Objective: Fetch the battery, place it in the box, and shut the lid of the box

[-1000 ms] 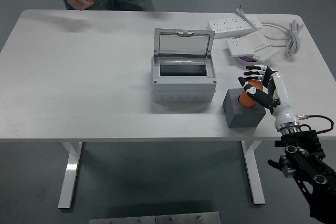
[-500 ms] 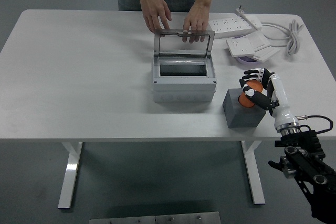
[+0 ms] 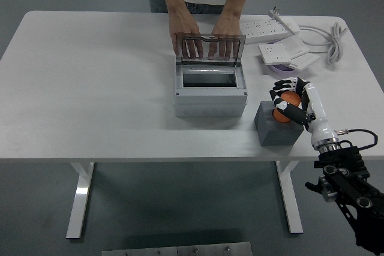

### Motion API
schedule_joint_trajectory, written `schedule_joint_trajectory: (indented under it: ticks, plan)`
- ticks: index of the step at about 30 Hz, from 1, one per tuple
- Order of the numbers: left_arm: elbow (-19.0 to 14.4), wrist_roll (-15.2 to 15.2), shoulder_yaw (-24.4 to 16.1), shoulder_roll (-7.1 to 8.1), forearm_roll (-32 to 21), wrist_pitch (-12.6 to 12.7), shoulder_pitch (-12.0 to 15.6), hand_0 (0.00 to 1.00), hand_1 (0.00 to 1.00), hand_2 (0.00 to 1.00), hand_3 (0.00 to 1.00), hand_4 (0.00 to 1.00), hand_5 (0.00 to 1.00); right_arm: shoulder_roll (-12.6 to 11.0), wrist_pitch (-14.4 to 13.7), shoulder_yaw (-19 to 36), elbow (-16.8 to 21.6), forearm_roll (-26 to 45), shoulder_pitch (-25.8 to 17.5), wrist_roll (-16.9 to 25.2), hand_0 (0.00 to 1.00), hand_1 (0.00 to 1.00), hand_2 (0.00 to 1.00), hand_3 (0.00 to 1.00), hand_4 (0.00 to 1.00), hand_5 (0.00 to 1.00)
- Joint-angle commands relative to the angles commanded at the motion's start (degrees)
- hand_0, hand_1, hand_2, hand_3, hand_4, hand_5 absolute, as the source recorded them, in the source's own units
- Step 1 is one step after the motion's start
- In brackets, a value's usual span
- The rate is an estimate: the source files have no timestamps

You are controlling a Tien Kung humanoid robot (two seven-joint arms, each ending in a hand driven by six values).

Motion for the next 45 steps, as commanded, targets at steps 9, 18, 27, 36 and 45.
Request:
schedule_joint_trajectory:
  ticks: [9,18,27,36,45]
  plan:
    - [0.0,-0.2,0.2,0.06,-0.1,-0.1,-0.2,0.632,0.698,0.573,0.541,0.5,0.002,0.1,1.5,-0.1,-0.7,-0.8,0.2,-1.1,0.525,0.486,0.518,0.528,0.698,0.121]
    - [0.0,-0.3,0.2,0.21,-0.1,0.0,-0.2,0.632,0.698,0.573,0.541,0.5,0.002,0.1,1.4,-0.1,-1.1,-1.1,0.2,-1.4,0.515,0.497,0.528,0.55,0.785,0.097]
    - [0.1,-0.4,0.1,0.2,0.2,-0.1,-0.3,0.632,0.698,0.573,0.541,0.5,0.002,0.1,0.9,-0.3,-1.5,-0.8,0.2,-1.2,0.509,0.499,0.535,0.556,0.723,0.065]
    - [0.0,-0.4,-0.2,0.23,0.5,-0.2,-0.1,0.632,0.698,0.573,0.541,0.5,0.002,0.0,0.1,-0.6,-1.5,-0.5,-0.1,-0.9,0.41,0.459,0.509,0.541,0.688,0.157]
    - [0.0,-0.4,-0.2,0.28,0.5,-0.2,-0.2,0.632,0.698,0.573,0.541,0.5,0.002,0.0,-0.2,-0.9,-1.5,0.2,-0.1,-1.1,0.346,0.365,0.413,0.442,0.515,0.167]
